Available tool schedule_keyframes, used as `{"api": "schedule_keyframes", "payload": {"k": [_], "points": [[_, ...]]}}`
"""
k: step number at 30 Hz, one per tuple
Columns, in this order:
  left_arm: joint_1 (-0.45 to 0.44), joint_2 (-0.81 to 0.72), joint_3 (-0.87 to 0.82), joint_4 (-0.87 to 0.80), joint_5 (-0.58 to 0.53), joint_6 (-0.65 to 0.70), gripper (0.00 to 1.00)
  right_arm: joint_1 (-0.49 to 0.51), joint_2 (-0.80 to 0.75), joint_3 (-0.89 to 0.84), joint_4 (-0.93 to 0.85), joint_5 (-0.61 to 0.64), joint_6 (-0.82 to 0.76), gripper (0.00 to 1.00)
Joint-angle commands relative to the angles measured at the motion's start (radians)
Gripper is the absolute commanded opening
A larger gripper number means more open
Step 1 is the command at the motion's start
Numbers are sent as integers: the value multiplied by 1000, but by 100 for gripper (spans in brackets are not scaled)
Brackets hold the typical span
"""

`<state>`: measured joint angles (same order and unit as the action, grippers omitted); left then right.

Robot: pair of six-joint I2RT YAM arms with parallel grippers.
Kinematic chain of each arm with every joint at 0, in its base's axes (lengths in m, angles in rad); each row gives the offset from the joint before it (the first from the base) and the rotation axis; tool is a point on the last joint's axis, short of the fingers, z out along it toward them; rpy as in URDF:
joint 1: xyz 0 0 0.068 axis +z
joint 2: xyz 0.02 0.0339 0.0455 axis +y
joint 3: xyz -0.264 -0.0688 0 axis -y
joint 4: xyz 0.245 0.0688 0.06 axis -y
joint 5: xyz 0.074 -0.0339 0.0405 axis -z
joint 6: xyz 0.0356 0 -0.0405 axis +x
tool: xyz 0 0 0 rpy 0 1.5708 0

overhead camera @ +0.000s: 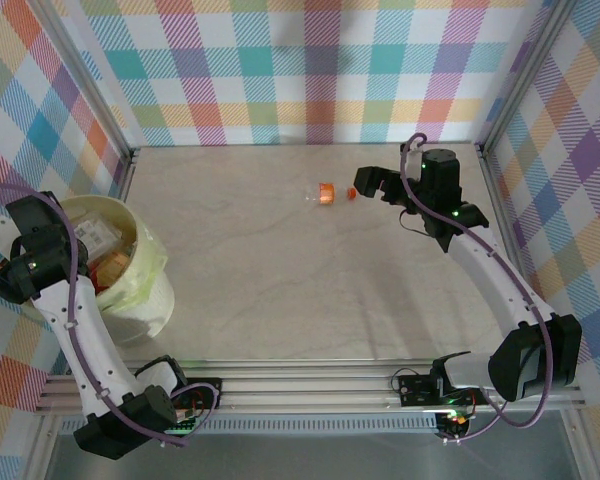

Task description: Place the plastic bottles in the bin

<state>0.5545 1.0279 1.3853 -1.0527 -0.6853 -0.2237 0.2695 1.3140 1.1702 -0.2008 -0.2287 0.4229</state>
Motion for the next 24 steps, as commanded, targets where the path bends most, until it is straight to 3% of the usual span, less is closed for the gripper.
{"api": "schedule_keyframes", "payload": {"k": [1, 10, 14, 17, 21, 24], "points": [[13, 22, 29, -31, -6, -58, 78, -4, -1, 9, -8, -5, -1, 100], [13, 18, 104, -74, 57, -85, 98, -3, 6, 9, -14, 14, -8, 100], [12, 14, 132, -89, 161, -81, 100, -3, 17, 9, -33, 69, 9, 100], [13, 18, 143, -86, 316, -75, 100, -3, 26, 11, -55, 123, 43, 100], [12, -5, 150, -37, 637, -99, 100, -4, 48, -7, -34, 150, 30, 100], [13, -24, 144, 9, 818, -138, 100, -7, 90, 8, -39, 143, -17, 100]]}}
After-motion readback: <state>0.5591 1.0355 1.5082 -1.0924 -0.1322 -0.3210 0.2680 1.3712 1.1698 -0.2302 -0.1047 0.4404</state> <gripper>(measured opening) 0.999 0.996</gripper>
